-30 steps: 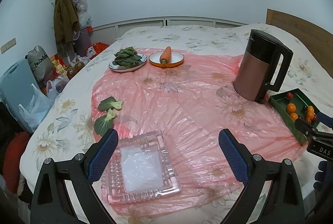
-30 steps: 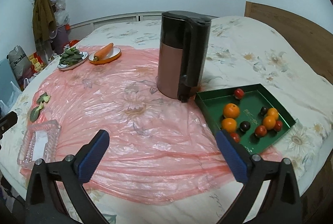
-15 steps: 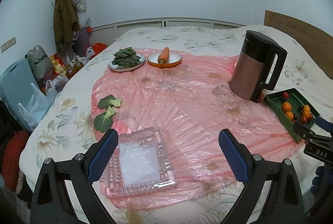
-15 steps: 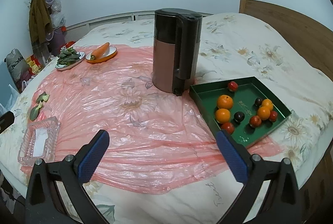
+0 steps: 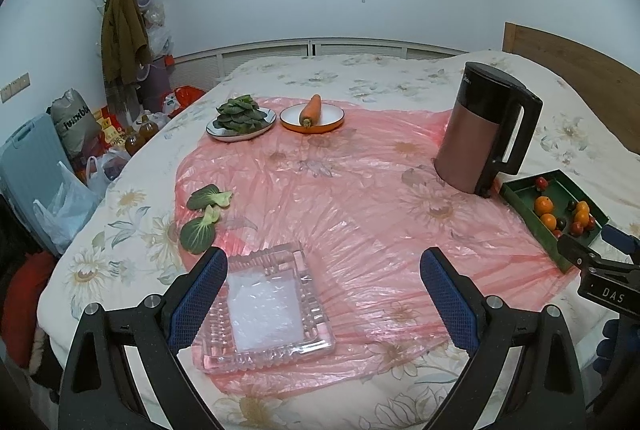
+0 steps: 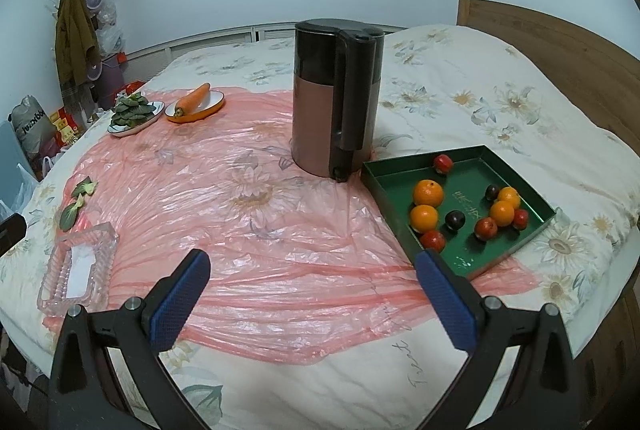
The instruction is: Organize fruits
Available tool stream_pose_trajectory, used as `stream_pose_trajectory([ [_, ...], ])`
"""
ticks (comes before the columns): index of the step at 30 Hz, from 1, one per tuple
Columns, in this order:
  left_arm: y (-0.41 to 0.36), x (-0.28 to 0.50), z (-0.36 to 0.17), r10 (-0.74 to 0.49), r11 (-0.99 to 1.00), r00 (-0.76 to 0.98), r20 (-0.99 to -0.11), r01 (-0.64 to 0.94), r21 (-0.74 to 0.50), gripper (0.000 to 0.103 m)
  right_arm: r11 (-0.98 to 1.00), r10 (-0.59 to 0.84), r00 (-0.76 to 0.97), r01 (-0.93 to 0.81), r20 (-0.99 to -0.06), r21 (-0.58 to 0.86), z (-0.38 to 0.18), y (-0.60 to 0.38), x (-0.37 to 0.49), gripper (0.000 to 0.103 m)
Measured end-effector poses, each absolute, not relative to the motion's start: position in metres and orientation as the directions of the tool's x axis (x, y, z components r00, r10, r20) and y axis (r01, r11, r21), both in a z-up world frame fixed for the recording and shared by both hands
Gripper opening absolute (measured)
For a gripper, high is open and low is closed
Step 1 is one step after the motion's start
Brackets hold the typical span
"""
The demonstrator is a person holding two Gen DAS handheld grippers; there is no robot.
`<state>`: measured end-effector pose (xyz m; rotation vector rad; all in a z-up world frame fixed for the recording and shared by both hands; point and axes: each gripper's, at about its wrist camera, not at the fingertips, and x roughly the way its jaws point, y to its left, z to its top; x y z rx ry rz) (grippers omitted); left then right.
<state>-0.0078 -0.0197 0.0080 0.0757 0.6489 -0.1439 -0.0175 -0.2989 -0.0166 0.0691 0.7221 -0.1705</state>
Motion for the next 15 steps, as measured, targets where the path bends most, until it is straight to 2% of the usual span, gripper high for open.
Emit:
stream_pose_trajectory([
  [15, -0.0202, -0.0116, 0.0126, -0.111, 0.986, 0.795, -0.596, 0.162, 0.033, 0.095, 0.986, -0.127, 0.733, 0.166, -0.668, -0.005, -0.017, -0.2943, -0.0199, 0.103],
])
